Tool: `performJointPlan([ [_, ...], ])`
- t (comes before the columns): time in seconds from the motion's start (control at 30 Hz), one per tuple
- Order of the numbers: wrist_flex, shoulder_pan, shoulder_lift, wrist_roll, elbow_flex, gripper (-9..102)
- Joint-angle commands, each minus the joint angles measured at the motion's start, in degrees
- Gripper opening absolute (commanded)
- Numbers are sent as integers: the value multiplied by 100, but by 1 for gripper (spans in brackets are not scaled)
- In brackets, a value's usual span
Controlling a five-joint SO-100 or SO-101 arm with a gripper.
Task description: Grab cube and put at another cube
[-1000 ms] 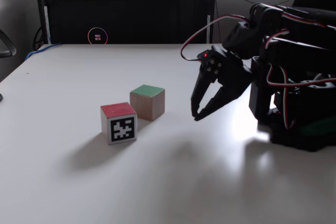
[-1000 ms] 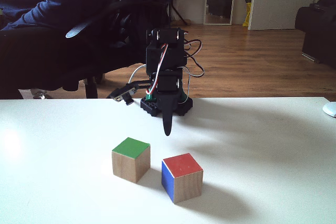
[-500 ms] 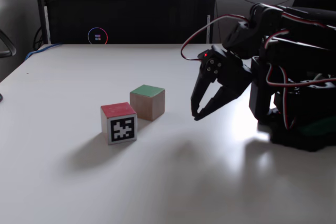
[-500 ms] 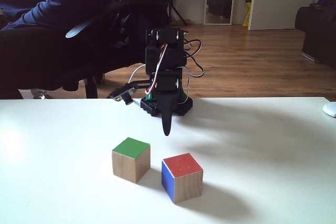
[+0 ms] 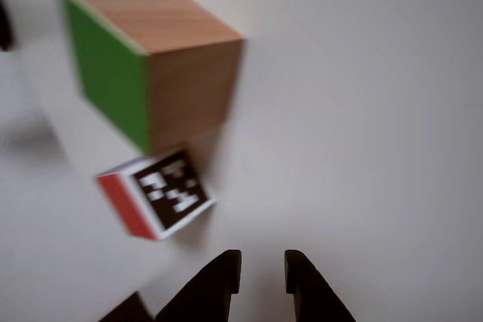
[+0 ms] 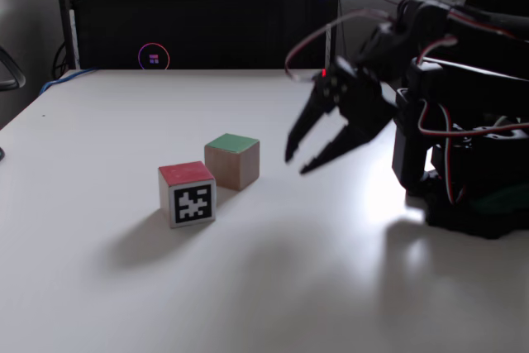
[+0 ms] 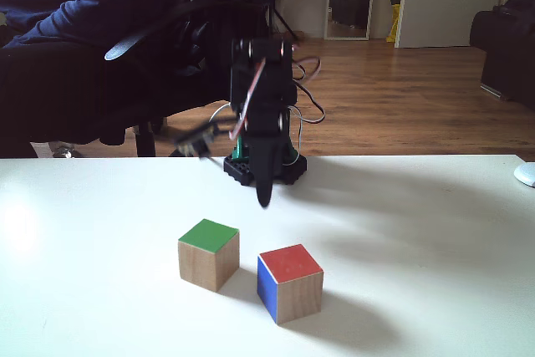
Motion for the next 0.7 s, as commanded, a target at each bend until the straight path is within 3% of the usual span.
performJointPlan([
  [0.0,-123,53,-26,53,-554,10],
  [0.13,-176,35,-967,316,-1283,13],
  [0.4,-272,527,-4755,932,-3472,23],
  [0.67,-316,1055,-6293,967,-4526,37],
])
